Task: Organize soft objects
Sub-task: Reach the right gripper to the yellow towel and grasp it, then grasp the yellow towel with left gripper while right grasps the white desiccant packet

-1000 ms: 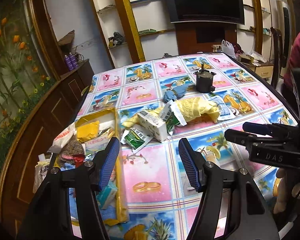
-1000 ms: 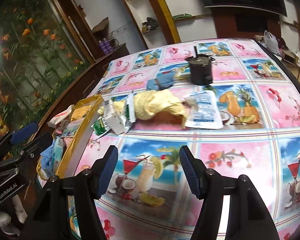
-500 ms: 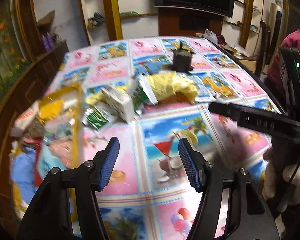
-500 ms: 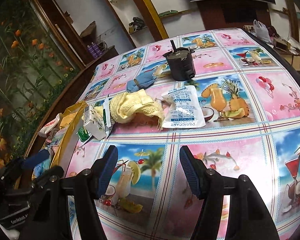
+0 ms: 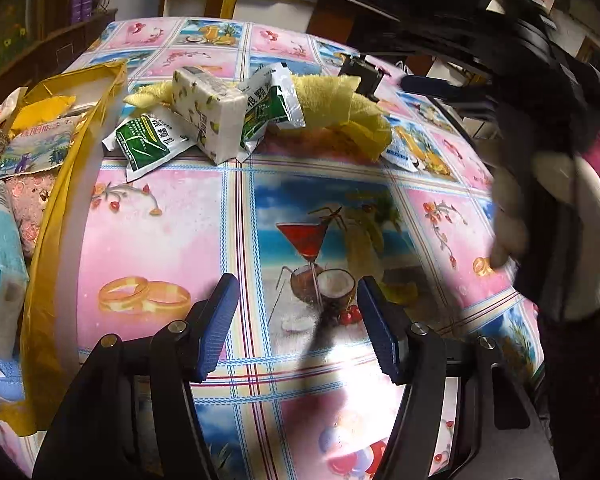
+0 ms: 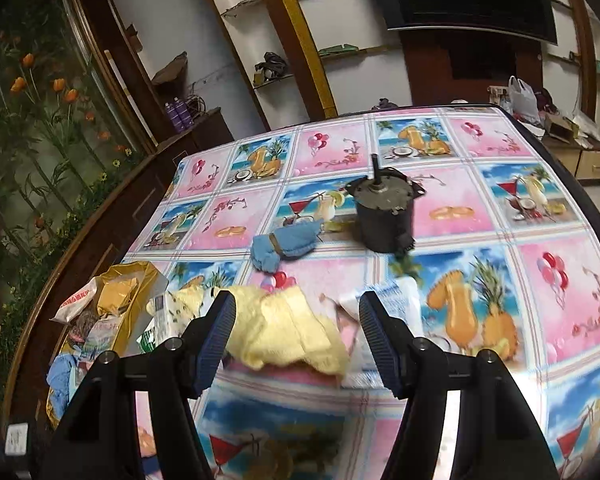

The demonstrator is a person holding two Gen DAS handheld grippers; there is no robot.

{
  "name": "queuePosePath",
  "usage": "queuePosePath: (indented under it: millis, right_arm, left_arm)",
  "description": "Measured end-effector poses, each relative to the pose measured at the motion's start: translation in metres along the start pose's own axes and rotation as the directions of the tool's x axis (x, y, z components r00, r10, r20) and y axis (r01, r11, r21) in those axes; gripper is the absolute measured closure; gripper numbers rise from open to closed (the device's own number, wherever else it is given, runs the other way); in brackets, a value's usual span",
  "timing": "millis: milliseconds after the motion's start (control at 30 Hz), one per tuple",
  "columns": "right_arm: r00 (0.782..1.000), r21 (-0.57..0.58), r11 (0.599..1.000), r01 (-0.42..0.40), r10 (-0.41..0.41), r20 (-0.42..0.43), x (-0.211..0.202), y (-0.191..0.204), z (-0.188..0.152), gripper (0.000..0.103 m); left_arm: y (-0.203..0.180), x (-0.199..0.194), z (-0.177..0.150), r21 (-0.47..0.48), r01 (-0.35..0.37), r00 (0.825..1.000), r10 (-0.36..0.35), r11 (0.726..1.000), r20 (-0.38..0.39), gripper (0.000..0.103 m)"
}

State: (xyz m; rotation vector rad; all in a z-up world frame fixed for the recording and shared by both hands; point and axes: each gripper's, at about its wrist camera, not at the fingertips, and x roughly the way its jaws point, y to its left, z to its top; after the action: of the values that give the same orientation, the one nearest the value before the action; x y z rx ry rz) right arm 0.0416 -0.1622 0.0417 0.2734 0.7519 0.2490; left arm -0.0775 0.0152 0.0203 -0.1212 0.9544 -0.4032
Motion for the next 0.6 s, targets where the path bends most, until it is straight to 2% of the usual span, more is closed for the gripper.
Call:
queuePosePath:
  millis: [67, 133, 233, 267, 333, 367, 433, 500, 533, 600]
  right_arm:
    - [0.997, -0.009, 1.000, 0.000, 0.000, -0.071, 0.028, 0.008, 0.011, 0.039]
    - [0.990, -0.009, 1.000, -0.015, 0.014, -0.140, 0.052, 0.013, 0.012, 0.039]
    - [0.957, -0.082, 0.992, -0.094, 0.068, -0.283, 0.071, 0.027, -0.009, 0.041]
    - [0.945, -0.109, 0.986, -0.124, 0.084, -0.317, 0.069, 0.032, -0.021, 0.047]
    - [0.919, -0.166, 0.970, -0.177, 0.103, -0.381, 0.058, 0.040, -0.048, 0.053]
    - [0.916, -0.200, 0.959, -0.203, 0.113, -0.386, 0.046, 0.043, -0.060, 0.053]
    - [0.891, -0.213, 0.941, -0.263, 0.152, -0.428, 0.023, 0.043, -0.081, 0.053]
    - [0.886, -0.185, 0.931, -0.314, 0.217, -0.409, -0.005, 0.033, -0.089, 0.054]
    - [0.871, -0.149, 0.927, -0.344, 0.256, -0.420, -0.015, 0.024, -0.091, 0.054]
    - [0.860, -0.084, 0.927, -0.366, 0.303, -0.410, -0.031, 0.005, -0.092, 0.053]
  left_arm:
    - [0.002, -0.001, 0.000, -0.014, 0.021, 1.000, -0.021, 1.000, 0.007, 0.039]
    - [0.010, -0.003, 0.000, -0.051, 0.072, 0.997, -0.071, 0.996, 0.021, 0.038]
    - [0.022, -0.005, 0.001, -0.112, 0.115, 0.993, -0.109, 0.987, 0.051, 0.038]
    - [0.025, -0.006, 0.002, -0.126, 0.116, 0.992, -0.110, 0.985, 0.060, 0.038]
    - [0.026, -0.006, 0.003, -0.134, 0.122, 0.991, -0.114, 0.983, 0.064, 0.038]
    - [0.026, -0.006, 0.004, -0.135, 0.124, 0.991, -0.116, 0.983, 0.064, 0.037]
    - [0.022, -0.006, 0.003, -0.111, 0.122, 0.992, -0.117, 0.986, 0.050, 0.034]
    - [0.013, -0.005, 0.002, -0.061, 0.110, 0.993, -0.108, 0.992, 0.039, 0.030]
    - [0.012, -0.004, 0.002, -0.055, 0.103, 0.994, -0.101, 0.993, 0.036, 0.030]
    - [0.017, -0.004, 0.001, -0.079, 0.124, 0.992, -0.120, 0.989, 0.045, 0.030]
